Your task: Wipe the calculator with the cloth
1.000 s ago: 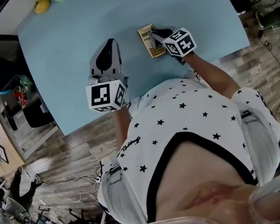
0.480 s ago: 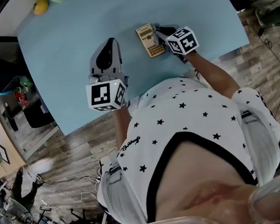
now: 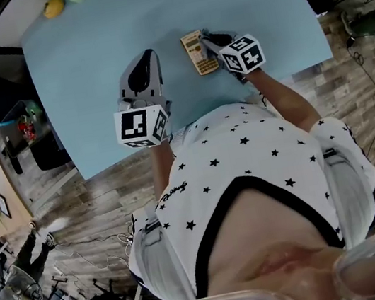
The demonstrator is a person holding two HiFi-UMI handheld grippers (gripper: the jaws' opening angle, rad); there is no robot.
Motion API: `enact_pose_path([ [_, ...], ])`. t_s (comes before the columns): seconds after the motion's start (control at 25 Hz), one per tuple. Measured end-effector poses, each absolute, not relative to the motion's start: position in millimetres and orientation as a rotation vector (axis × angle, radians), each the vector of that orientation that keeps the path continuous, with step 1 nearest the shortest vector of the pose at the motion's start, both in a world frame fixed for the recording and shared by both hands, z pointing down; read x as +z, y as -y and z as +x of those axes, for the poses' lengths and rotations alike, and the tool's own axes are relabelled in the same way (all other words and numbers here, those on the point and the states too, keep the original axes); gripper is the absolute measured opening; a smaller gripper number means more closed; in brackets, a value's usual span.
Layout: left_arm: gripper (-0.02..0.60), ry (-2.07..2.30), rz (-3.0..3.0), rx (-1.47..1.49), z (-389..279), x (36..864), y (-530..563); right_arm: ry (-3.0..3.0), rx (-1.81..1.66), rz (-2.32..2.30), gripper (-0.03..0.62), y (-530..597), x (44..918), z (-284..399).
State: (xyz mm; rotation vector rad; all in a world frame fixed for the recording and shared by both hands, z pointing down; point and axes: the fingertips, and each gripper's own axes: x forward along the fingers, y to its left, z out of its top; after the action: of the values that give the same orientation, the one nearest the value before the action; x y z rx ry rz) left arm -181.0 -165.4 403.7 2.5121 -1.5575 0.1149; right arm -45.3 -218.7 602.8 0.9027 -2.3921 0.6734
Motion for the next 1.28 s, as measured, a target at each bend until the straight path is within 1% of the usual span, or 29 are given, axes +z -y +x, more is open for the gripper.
enact_pose_path([
  [0.2,0.031,1.551,2.514,0.118,-181,404,163,2.444,0.671,0.807,0.044,201,592,-70],
  [0.36,0.031,1.553,2.512,0.118,-181,405,162,2.441,0.655,0.697,0.043,176,600,-86],
  [0.6,0.031,1.551,2.510,0.124,-180,407,159,2.409,0.660,0.629,0.043,153,617,-91],
  [0.92,0.031,1.547,2.515,0.126,-173,406,158,2.401,0.650,0.648,0.043,153,621,-84],
  [1.28,0.031,1.507,2.537,0.125,-155,407,164,2.373,0.666,0.758,0.043,170,623,-47],
])
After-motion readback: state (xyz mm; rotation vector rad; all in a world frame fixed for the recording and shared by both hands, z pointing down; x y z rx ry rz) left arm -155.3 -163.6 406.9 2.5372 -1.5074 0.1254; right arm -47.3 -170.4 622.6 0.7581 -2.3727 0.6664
